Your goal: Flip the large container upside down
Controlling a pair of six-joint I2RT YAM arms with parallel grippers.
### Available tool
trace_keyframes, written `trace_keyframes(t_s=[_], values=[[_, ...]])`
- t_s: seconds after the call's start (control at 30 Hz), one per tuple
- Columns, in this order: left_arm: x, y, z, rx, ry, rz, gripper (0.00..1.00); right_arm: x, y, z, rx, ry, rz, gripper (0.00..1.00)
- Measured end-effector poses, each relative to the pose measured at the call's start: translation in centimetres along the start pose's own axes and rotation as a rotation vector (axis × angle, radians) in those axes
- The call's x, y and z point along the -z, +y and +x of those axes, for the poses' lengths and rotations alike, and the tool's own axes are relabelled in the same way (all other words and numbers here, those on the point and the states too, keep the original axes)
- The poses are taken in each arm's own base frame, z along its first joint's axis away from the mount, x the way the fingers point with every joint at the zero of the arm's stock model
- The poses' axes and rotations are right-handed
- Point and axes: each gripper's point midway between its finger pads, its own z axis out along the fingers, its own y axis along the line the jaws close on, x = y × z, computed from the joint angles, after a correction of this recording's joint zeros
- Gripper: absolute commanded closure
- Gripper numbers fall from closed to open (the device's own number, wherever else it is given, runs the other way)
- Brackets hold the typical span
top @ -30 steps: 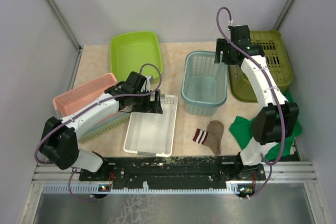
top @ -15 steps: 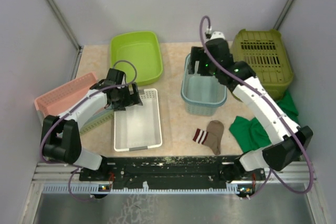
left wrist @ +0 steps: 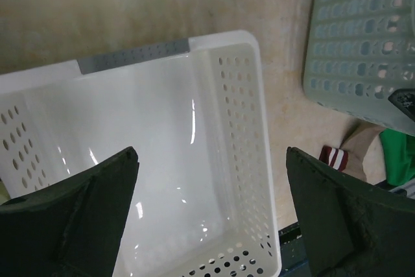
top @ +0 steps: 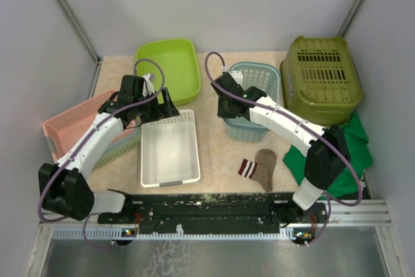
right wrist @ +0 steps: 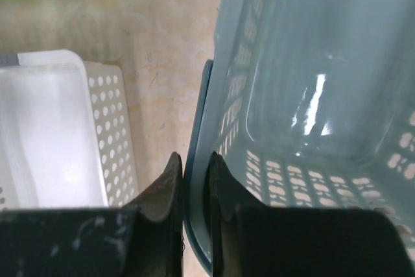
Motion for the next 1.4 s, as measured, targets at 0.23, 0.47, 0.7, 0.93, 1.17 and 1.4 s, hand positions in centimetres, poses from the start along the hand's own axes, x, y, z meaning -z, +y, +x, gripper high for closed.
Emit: trace_keyframes(t_s=[0.23, 0.47, 0.7, 0.93, 1.17, 1.4], values=[[1.6, -1.7, -2.2, -0.027, -0.078, 0.051, 0.01, 1.7, 1.5, -2.7, 0.002, -0.043, -0.063, 1.00], [2.0, -2.7, -3.6, -0.040, -0.119, 0.087, 0.01, 3.3, 4.0, -7.4, -0.129, -0.102, -0.434, 1.00], [2.8, -5.0, -5.1, -0.069, -0.157, 0.187, 0.01, 3.3, -1.2, -9.8, -0.334, -0.196, -0.682, 1.00], [3.5, -7.3, -4.8, -0.100, -0.134, 0.317, 0.01, 2.4, -4.5, -8.0, -0.473, -0.161, -0.833, 0.81], [3.5, -8.7, -4.6, -0.110, -0.113, 0.404, 0.01, 1.1, -6.6, -6.7, -0.422, -0.104, -0.678, 0.44], [1.5, -8.0, -3.5, -0.069, -0.093, 0.384, 0.01, 1.8, -9.3, -5.5, -0.374, -0.082, -0.434, 0.32]])
